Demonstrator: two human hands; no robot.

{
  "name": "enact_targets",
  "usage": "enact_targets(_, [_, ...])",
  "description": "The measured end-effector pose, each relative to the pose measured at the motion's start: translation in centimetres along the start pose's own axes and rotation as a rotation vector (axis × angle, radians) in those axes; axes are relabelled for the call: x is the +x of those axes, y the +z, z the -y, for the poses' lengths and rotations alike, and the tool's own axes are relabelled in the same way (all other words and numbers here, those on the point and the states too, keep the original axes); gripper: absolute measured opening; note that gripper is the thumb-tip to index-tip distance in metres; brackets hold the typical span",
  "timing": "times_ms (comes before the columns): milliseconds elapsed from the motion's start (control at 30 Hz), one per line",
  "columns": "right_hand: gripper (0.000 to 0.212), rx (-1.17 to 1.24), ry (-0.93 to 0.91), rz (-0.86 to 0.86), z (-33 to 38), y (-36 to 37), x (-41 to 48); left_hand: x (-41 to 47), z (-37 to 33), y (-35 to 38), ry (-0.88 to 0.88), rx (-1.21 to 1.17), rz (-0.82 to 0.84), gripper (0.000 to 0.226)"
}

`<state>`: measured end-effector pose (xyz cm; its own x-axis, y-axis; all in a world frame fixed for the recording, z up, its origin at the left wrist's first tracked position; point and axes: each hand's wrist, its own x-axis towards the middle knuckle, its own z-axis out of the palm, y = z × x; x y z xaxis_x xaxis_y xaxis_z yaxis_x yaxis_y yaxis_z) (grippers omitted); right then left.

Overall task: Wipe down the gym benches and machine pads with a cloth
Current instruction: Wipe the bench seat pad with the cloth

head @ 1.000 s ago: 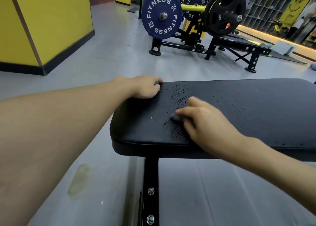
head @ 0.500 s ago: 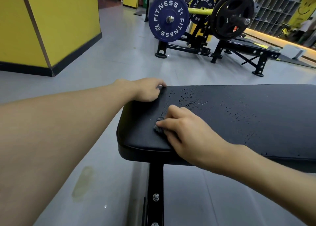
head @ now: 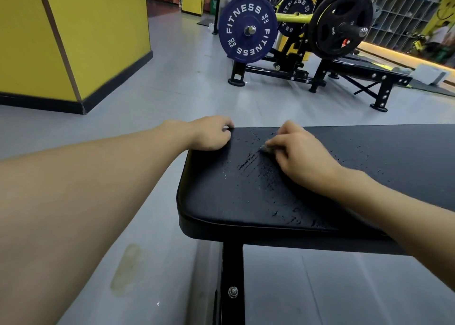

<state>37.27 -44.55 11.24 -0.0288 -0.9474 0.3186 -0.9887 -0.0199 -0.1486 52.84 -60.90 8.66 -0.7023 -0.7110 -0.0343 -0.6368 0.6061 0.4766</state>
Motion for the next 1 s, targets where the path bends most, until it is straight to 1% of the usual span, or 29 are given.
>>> enact_targets(33, [0.029,-0.028,0.055,-0.014,-0.1,0.3,0.4,-0.1,0.1,0.0,0.003,-0.004,0.006,0.040])
enact_targets(67, [0.030,-0.045,0.047,-0.005,0.6,0.7,0.4,-0.1,0.1,-0.1,0.004,-0.011,0.007,0.040])
enact_targets(100, [0.029,-0.043,-0.024,0.017,1.7,1.1,0.1,0.0,0.1,-0.1,0.006,-0.019,0.002,0.041])
enact_targets(167, [0.023,0.037,-0.200,0.075,3.8,1.3,-1.2,0.0,0.3,0.0,0.009,-0.031,-0.020,0.043])
enact_targets(200, [0.022,0.063,-0.227,0.104,3.7,1.0,-1.3,0.0,0.4,0.0,0.011,-0.032,-0.031,0.044])
enact_targets(233, [0.022,0.051,-0.212,0.105,2.8,0.7,-0.7,-0.1,0.5,-0.1,0.013,-0.038,-0.038,0.045])
enact_targets(267, [0.023,0.022,-0.158,0.083,1.5,0.5,0.3,-0.2,0.6,-0.1,0.015,-0.049,-0.039,0.046])
enact_targets(333, [0.028,-0.021,0.022,0.014,-1.1,0.6,2.3,-0.4,0.9,-0.3,0.017,-0.070,-0.035,0.047])
enact_targets(367, [0.029,-0.022,0.089,-0.013,-1.3,0.9,2.8,-0.4,1.1,-0.3,0.014,-0.078,-0.038,0.046])
enact_targets(400, [0.030,-0.018,0.098,-0.019,-0.7,1.3,3.0,-0.4,1.2,-0.3,0.011,-0.088,-0.044,0.043])
enact_targets(433, [0.029,-0.006,0.041,-0.002,0.5,1.8,2.9,-0.4,1.3,-0.3,0.010,-0.099,-0.052,0.041])
enact_targets(500, [0.026,0.051,-0.156,0.060,3.1,2.3,1.6,-0.4,1.5,-0.3,0.015,-0.105,-0.073,0.038])
enact_targets(533, [0.025,0.071,-0.215,0.086,3.4,2.4,1.3,-0.4,1.6,-0.4,0.020,-0.100,-0.083,0.037])
enact_targets(567, [0.026,0.056,-0.220,0.099,2.8,2.1,1.7,-0.6,1.7,-0.5,0.026,-0.096,-0.094,0.036])
enact_targets(600, [0.027,0.016,-0.173,0.090,1.6,1.9,2.5,-0.7,1.9,-0.5,0.032,-0.097,-0.103,0.035])
enact_targets(700, [0.029,-0.028,0.107,-0.005,-1.7,1.7,5.2,-1.2,2.5,-0.5,0.041,-0.131,-0.120,0.036])
enact_targets(733, [0.029,-0.026,0.124,-0.021,-1.3,2.1,5.5,-1.3,2.6,-0.4,0.048,-0.142,-0.127,0.037])
enact_targets(767, [0.029,-0.022,0.084,-0.012,-0.3,2.5,5.5,-1.2,2.7,-0.4,0.054,-0.151,-0.136,0.038])
enact_targets(833, [0.028,0.021,-0.087,0.053,2.2,3.2,4.4,-1.1,2.8,-0.4,0.065,-0.167,-0.159,0.038])
enact_targets(867, [0.027,0.056,-0.145,0.078,2.7,3.2,3.9,-1.1,2.8,-0.4,0.067,-0.174,-0.166,0.039])
enact_targets(900, [0.026,0.060,-0.161,0.088,2.4,3.1,4.1,-1.2,2.9,-0.5,0.068,-0.182,-0.169,0.039])
enact_targets(933, [0.027,0.036,-0.125,0.083,1.5,2.9,4.8,-1.3,3.0,-0.5,0.066,-0.189,-0.169,0.039])
enact_targets(1000, [0.029,0.006,0.056,0.027,-0.6,2.7,6.6,-1.4,3.3,-0.4,0.049,-0.207,-0.168,0.037])
